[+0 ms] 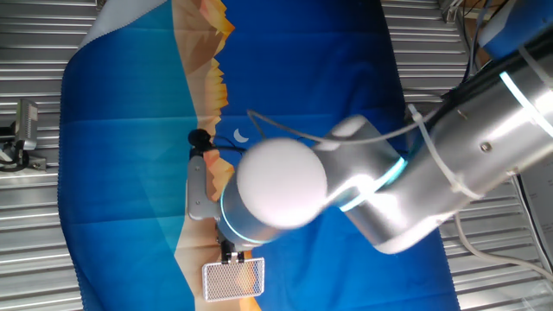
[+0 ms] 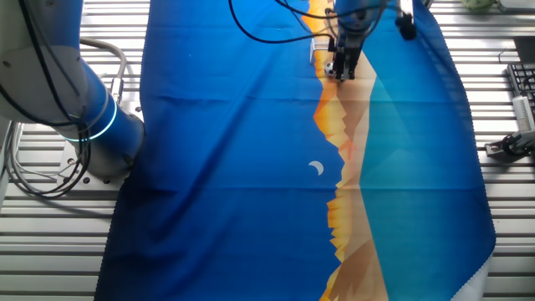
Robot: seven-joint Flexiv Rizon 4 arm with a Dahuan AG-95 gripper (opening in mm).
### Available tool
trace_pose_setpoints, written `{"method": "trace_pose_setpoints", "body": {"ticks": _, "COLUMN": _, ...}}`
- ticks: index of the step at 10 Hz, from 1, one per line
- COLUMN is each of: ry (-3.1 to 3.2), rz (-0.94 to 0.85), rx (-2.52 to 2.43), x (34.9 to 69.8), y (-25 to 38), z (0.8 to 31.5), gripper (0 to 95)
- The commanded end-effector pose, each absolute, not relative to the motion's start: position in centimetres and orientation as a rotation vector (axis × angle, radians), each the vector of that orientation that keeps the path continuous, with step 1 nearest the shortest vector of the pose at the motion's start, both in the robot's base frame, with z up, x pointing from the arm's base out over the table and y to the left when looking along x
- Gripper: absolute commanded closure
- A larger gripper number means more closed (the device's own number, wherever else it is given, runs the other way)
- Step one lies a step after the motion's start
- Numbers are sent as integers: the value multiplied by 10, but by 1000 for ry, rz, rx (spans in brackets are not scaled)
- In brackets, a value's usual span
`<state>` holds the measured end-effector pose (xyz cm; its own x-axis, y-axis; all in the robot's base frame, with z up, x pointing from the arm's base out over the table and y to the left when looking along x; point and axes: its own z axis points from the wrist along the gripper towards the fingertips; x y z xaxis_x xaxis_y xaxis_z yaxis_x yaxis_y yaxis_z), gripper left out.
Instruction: Push the soccer ball into the goal
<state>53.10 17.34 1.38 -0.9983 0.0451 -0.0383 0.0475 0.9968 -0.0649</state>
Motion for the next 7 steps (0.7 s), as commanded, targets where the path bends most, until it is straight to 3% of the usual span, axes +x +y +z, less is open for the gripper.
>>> {"method": "trace_pose_setpoints", "body": {"ticks": 1, "ry": 3104, "rz": -111, "rx": 57, "x": 530, "y": 173, "z": 15, "gripper": 950}}
{"method": "trace_pose_setpoints", "body": {"ticks": 7, "ry": 3110, "rz": -92, "rx": 45, "x": 530, "y": 169, "z": 20, "gripper": 950}}
